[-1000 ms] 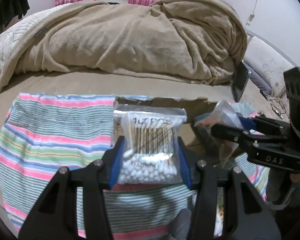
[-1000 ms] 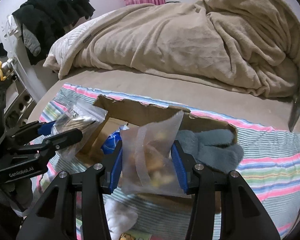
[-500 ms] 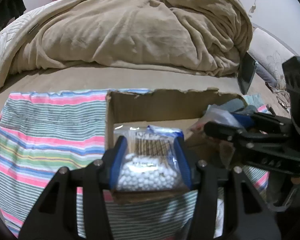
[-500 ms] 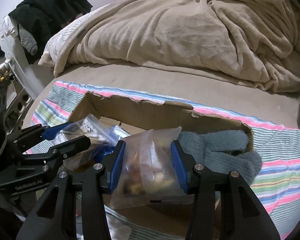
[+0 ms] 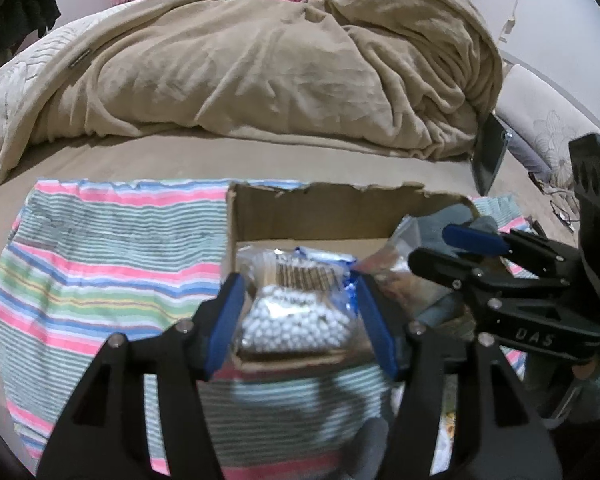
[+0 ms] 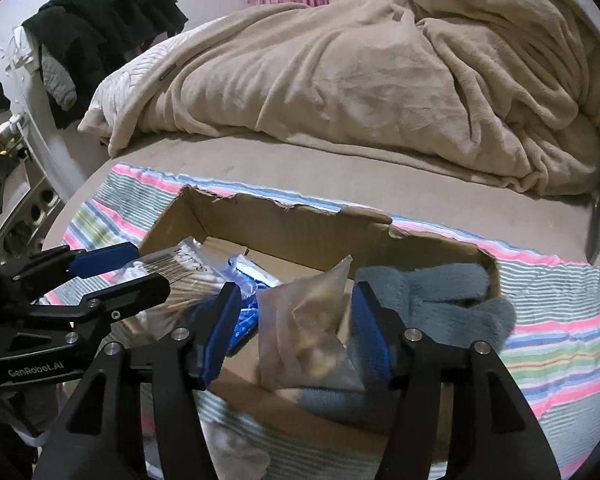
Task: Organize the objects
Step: 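Lower the swab bag with the left tool while the right tool lowers the snack bag into the box, then grasp the grey glove with the left tool while the right tool grasps the white socks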
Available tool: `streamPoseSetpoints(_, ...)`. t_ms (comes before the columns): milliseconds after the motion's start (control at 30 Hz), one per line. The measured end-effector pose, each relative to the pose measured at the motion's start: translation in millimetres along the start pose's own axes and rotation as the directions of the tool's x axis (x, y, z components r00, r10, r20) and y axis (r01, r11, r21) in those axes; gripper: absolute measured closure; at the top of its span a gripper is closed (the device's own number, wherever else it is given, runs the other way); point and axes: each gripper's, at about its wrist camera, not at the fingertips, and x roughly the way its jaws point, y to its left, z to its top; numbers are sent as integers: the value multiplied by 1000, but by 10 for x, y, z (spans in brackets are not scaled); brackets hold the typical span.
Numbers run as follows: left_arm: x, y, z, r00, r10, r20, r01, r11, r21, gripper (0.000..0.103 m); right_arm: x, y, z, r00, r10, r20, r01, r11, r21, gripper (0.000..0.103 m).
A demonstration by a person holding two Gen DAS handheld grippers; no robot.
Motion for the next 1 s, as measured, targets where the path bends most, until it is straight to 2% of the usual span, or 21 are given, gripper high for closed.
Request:
streamPoseSetpoints(333, -380, -130, -195, 1000, 4, 17, -3, 1000, -2, 38, -424, 19, -174, 1000, 0, 16, 0, 1000, 26, 42)
streamPoseSetpoints(600, -642, -252, -389, 1000, 0, 12, 0, 1000, -3, 37, -742, 56, -394, 1000, -5, 18, 4, 999, 37, 42)
streamPoseSetpoints(1000, -961, -311, -678, 1000, -8, 15, 8, 1000, -25, 36, -1038, 128, -647, 1000, -6, 27, 4, 998, 58, 41)
